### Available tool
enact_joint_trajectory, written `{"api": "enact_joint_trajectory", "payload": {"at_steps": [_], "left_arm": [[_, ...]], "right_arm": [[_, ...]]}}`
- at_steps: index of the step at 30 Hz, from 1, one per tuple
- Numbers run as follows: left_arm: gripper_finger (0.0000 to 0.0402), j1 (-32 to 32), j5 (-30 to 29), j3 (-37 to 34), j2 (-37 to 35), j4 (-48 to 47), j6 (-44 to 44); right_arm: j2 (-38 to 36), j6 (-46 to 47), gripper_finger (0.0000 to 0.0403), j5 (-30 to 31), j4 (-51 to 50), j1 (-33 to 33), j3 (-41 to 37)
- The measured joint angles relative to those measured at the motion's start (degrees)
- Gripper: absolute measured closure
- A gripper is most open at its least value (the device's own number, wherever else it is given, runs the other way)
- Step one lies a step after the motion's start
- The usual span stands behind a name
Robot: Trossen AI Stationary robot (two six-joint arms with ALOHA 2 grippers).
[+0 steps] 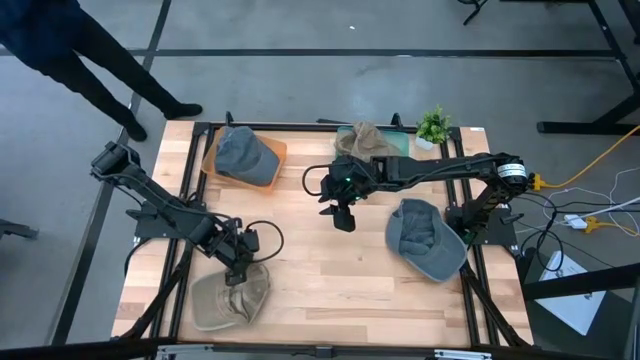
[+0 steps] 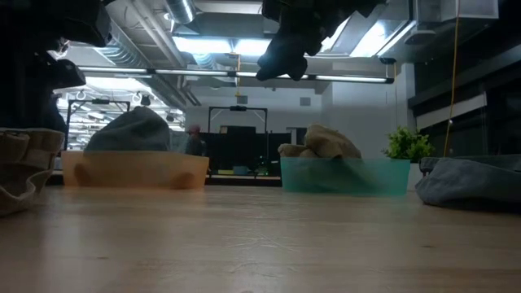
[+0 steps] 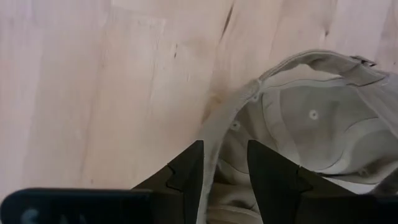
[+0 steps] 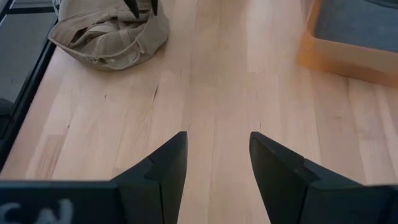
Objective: Pick & Place hat
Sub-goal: Put the brown cap into the green bin
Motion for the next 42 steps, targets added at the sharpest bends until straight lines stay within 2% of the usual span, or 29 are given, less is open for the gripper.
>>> {"api": "enact_joint_trajectory", "payload": {"at_steps": [10, 17, 21, 24, 27, 29, 34, 37, 42], "left_arm": [[0.0284, -0.1, -1.7, -0.1, 1.7, -0.1, 1.9], [0.0284, -0.3, -0.9, -0.1, 7.4, 0.5, 1.7], [0.0287, -0.3, -1.2, -0.1, 10.5, 0.7, -1.9], [0.0311, -0.3, -1.6, -0.1, 11.6, 1.0, -4.3], [0.0362, -0.3, -3.7, -0.1, 11.4, 1.2, -6.8], [0.039, -0.3, -6.9, 0.1, 10.6, 1.1, -8.5], [0.0398, -0.3, -19.5, 1.4, 6.4, -1.4, -15.2], [0.0398, -0.3, -28.5, 2.7, 1.8, -3.1, -17.3], [0.0399, -0.3, -44.7, 3.0, -6.7, -2.5, -15.5]], "right_arm": [[0.0, 0.0, 0.0231, 0.0, 0.0, 0.0, 0.0], [0.0, -0.2, 0.0231, 0.5, 0.3, 0.0, 0.0], [0.0, 0.0, 0.0231, 0.5, 0.3, 0.0, 0.0], [0.0, 0.1, 0.0231, 0.5, 0.3, 0.0, 0.0], [0.0, 0.8, 0.0231, 0.4, 0.2, 0.0, 0.0], [0.0, 1.6, 0.0231, 0.4, 0.2, 0.0, 0.0], [0.0, 7.4, 0.0231, 0.0, 0.4, -0.4, 0.0], [0.0, 11.8, 0.0231, -5.4, 2.2, -1.4, 0.0], [0.0, 17.5, 0.0231, -14.8, 7.9, -3.4, -0.1]]}}
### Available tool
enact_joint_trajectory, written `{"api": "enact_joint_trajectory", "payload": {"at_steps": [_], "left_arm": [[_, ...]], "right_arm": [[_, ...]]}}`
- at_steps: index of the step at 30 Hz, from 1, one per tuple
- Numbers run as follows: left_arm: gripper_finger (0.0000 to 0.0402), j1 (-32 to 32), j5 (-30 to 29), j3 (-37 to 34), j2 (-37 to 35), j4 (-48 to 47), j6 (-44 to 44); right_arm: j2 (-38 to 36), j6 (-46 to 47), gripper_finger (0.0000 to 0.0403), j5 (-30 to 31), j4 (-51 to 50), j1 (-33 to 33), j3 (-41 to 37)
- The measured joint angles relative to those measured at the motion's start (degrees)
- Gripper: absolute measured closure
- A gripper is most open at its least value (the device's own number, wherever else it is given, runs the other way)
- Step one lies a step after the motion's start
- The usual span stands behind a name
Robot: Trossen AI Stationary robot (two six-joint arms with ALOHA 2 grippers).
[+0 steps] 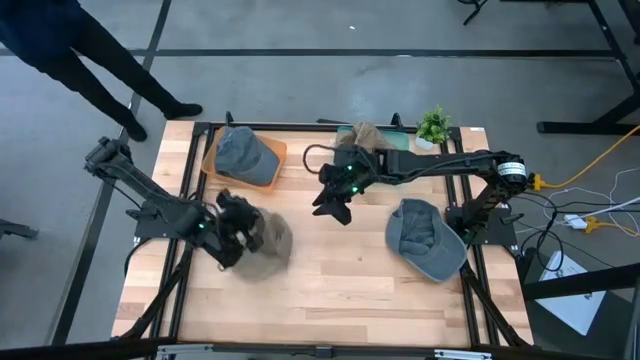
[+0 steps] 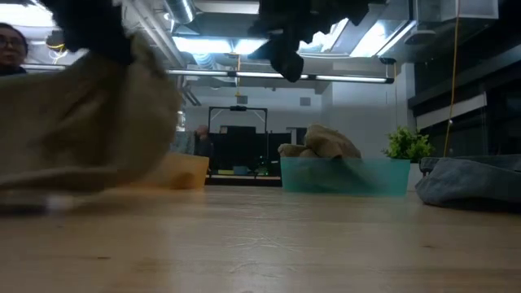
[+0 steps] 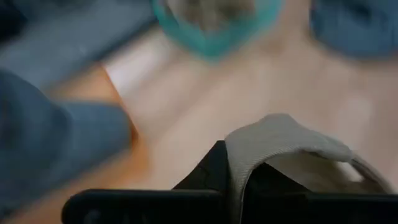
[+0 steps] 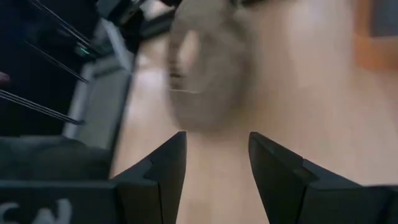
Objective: Pick & Place hat
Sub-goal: Put the brown cap into the green bin
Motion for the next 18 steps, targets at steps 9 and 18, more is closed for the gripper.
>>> {"api": "enact_joint_trajectory", "payload": {"at_steps": [9, 18], "left_arm": [[0.0399, 0.0, -14.1, 0.0, -12.6, 9.0, 13.6], [0.0399, 1.1, -4.8, 0.0, -17.0, 31.7, 42.4]], "right_arm": [[0.0, 2.7, 0.0231, -5.4, 9.5, -1.2, 0.0], [2.1, 6.9, 0.0227, -3.9, 19.1, -1.5, 0.0]]}}
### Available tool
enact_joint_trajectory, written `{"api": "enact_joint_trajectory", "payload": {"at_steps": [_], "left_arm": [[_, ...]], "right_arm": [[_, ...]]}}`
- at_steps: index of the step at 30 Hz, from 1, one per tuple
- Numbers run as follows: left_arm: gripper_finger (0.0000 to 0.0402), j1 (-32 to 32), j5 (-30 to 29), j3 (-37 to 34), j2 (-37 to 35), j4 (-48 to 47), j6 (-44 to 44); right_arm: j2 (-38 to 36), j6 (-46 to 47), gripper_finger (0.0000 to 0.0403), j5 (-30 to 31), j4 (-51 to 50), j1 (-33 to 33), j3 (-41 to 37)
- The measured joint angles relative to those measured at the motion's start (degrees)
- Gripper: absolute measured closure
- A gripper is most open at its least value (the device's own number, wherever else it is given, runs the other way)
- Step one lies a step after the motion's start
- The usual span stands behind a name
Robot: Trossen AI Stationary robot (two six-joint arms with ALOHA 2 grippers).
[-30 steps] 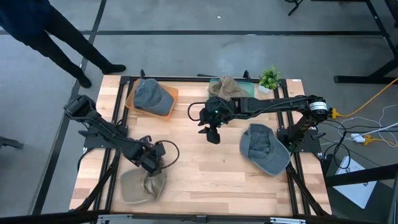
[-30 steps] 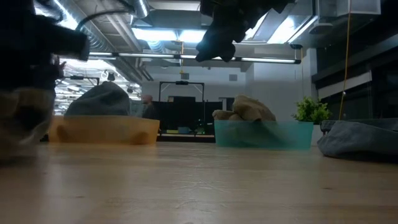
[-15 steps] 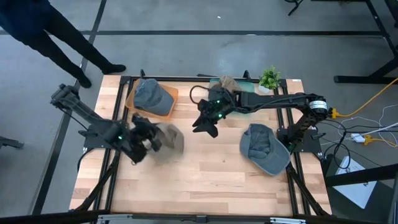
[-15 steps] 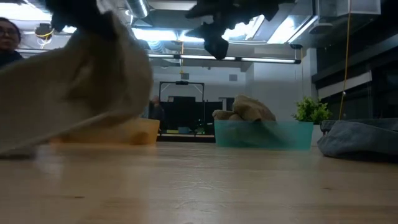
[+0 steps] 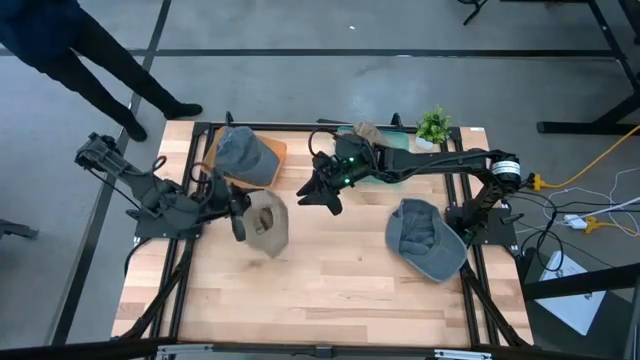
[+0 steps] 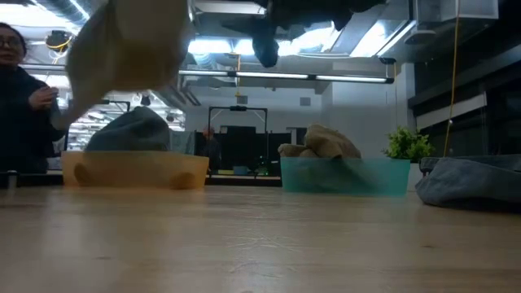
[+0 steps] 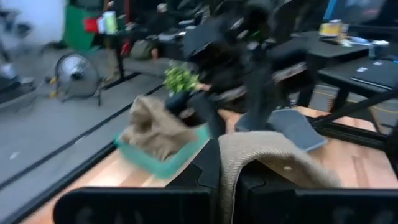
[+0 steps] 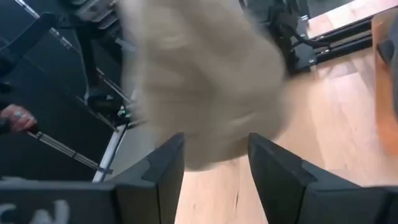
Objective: Pick & Place hat
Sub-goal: Put the brown cap into the green bin
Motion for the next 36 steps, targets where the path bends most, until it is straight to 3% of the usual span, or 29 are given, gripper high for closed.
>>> {"api": "enact_joint_trajectory", "payload": {"at_steps": [5, 12, 16, 20, 30, 36], "left_arm": [[0.0399, 2.5, 4.0, 0.0, -0.1, 5.5, 7.3], [0.04, 5.2, 9.7, 0.0, -0.1, 5.4, 7.7], [0.04, 5.9, 9.9, 0.0, -0.1, 5.5, 7.8], [0.04, 6.6, 10.4, 0.0, -0.1, 5.7, 7.9], [0.04, 8.1, 12.9, 0.0, 0.0, 8.1, 8.0], [0.04, 8.1, 12.6, 0.0, 0.0, 8.5, 8.0]], "right_arm": [[2.7, 3.3, 0.0186, -2.1, 4.7, 0.0, 0.0], [5.5, 7.5, 0.0084, -6.8, 5.6, 0.1, 0.0], [5.8, 8.3, 0.0052, -5.3, 6.6, 0.4, 0.0], [5.8, 7.4, 0.0045, -1.1, 7.9, 0.5, 0.0], [5.8, 6.8, 0.0046, 2.6, 10.4, 0.5, 0.0], [5.8, 6.9, 0.0103, 1.0, 10.3, 0.5, 0.0]]}}
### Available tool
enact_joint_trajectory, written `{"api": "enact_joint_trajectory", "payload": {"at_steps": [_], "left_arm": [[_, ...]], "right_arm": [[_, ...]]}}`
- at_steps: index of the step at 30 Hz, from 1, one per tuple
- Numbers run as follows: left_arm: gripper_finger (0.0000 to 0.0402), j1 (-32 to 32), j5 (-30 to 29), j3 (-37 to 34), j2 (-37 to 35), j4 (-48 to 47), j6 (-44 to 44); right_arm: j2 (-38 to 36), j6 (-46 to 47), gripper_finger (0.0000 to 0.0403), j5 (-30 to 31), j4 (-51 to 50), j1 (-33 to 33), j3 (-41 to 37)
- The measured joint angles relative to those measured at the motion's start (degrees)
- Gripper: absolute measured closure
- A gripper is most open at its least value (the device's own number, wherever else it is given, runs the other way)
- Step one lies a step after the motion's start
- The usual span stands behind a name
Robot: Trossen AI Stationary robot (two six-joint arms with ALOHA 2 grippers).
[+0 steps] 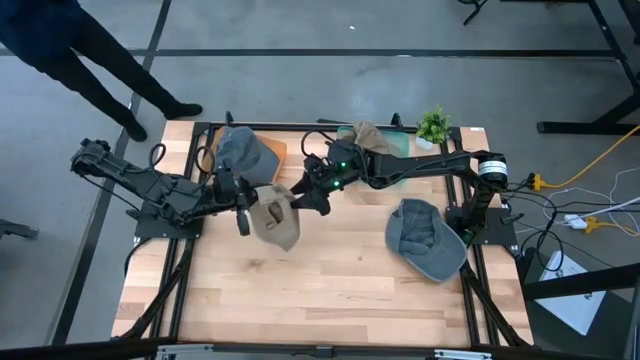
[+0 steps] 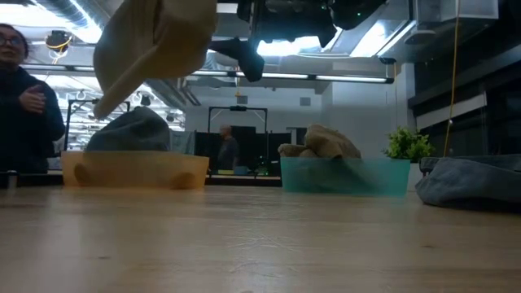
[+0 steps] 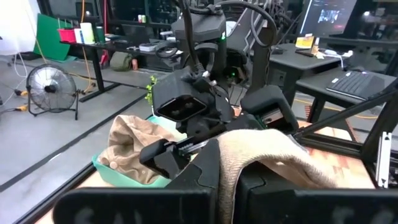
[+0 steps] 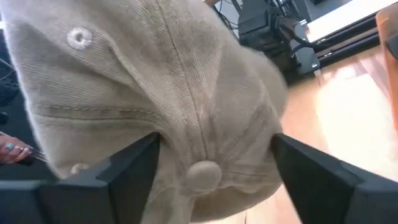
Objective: Pick & Place hat
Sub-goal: Put the brown cap into the green bin
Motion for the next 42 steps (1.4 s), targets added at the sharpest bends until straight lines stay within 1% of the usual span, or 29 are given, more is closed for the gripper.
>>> {"api": "enact_joint_trajectory", "payload": {"at_steps": [3, 10, 15, 18, 21, 27, 32, 35, 38, 42], "left_arm": [[0.0399, 0.0, -0.1, 0.0, 0.0, 0.0, 0.0], [0.0399, 0.0, -0.2, 0.0, 0.0, -0.1, 0.0], [0.0399, 0.0, -0.3, 0.0, 0.0, -0.9, -0.1], [0.0399, 0.0, -0.1, 0.0, 0.0, -2.9, -1.2], [0.0398, -0.1, 0.3, 0.0, -0.1, -6.9, -5.2], [0.0398, -0.1, 1.3, 0.0, 0.0, -15.8, -14.3], [0.0394, 0.0, 1.5, 0.0, 0.1, -16.9, -18.0], [0.0376, 0.6, 3.5, 0.0, 0.1, -18.9, -20.0], [0.0344, 1.8, 6.4, 0.0, 0.1, -22.1, -25.5], [0.0293, 2.9, 9.8, 0.0, -0.4, -26.1, -32.5]], "right_arm": [[0.0, 0.3, 0.0159, -0.3, -0.4, 0.0, 0.0], [0.0, 1.4, 0.0302, 0.1, -0.3, 0.0, 0.0], [0.0, 1.8, 0.0377, -0.2, -0.8, 0.0, 0.0], [-0.1, 1.8, 0.038, -2.2, -1.8, 0.0, 0.0], [-0.7, 1.6, 0.0375, -3.3, -4.7, 0.0, 0.0], [-4.1, -3.4, 0.0379, -1.2, -14.0, -0.2, 0.1], [-6.5, -6.1, 0.0379, 0.7, -17.6, -0.6, 0.2], [-7.0, -6.1, 0.0379, 0.6, -19.5, -1.5, 0.2], [-7.1, -6.2, 0.0379, 1.1, -22.2, -2.4, 0.1], [-7.2, -6.3, 0.0377, 5.7, -28.5, -2.9, 0.1]]}}
